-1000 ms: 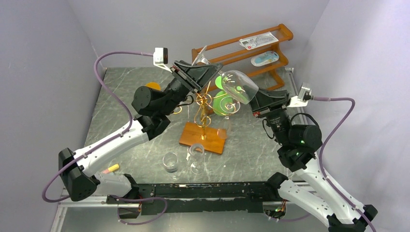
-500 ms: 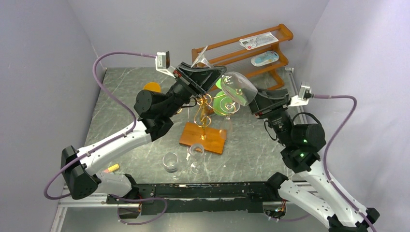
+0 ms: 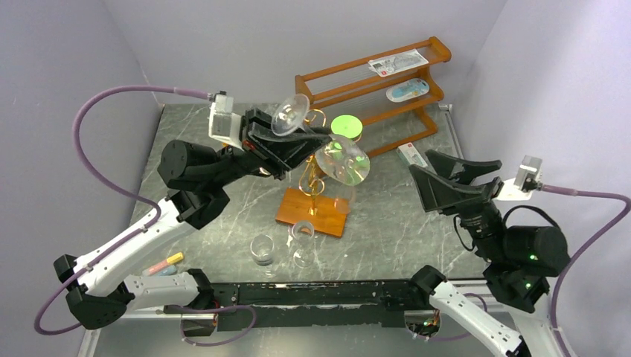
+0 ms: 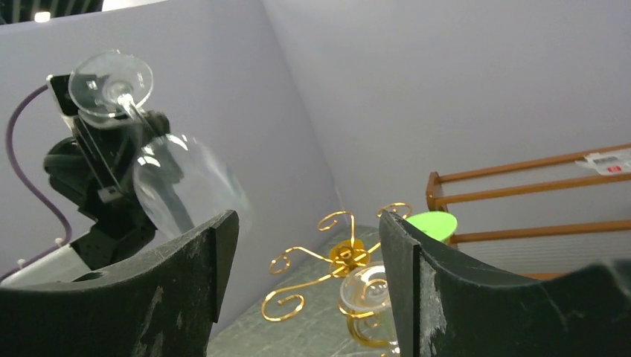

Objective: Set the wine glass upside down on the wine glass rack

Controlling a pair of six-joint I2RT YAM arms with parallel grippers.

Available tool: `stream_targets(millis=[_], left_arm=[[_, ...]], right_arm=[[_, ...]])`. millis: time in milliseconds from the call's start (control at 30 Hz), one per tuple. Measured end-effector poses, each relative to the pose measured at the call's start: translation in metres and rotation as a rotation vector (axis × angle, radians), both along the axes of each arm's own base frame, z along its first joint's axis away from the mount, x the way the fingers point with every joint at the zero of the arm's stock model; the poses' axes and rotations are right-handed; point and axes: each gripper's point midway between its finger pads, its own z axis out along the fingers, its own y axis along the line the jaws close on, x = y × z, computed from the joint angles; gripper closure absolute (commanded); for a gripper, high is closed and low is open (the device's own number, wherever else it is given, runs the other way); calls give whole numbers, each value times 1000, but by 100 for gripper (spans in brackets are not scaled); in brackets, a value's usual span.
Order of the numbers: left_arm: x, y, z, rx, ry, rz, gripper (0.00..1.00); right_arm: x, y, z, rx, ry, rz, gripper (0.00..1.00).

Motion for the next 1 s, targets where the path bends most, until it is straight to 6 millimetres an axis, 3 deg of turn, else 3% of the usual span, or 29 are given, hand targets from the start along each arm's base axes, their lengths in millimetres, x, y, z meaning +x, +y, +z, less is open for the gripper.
stream_targets(millis=[133,267,400,633,733,933,1000], left_arm=[[-14,-13,-19,147,-142,-46,95],[-17,-31,-60,303,-230,-93,95],[-14,-46,-97,439,-294,-138,95],[-7,-60,-124,574,-367,-164,95],[-9,-60,-132,602,-384,-176,95],[-10,-59,-139,624,-400,-181,95],[-11,-59,-142,636,-393,-186,95]], right_arm=[[-5,9,29,-30,8,53,26],[-3,30,49,-49,74,150,24],[6,55,43,-66,218,248,27],[7,97,20,-113,467,443,28],[5,103,10,-115,560,480,36],[-2,111,-4,-94,674,542,63],[-4,113,-5,-82,692,566,78]])
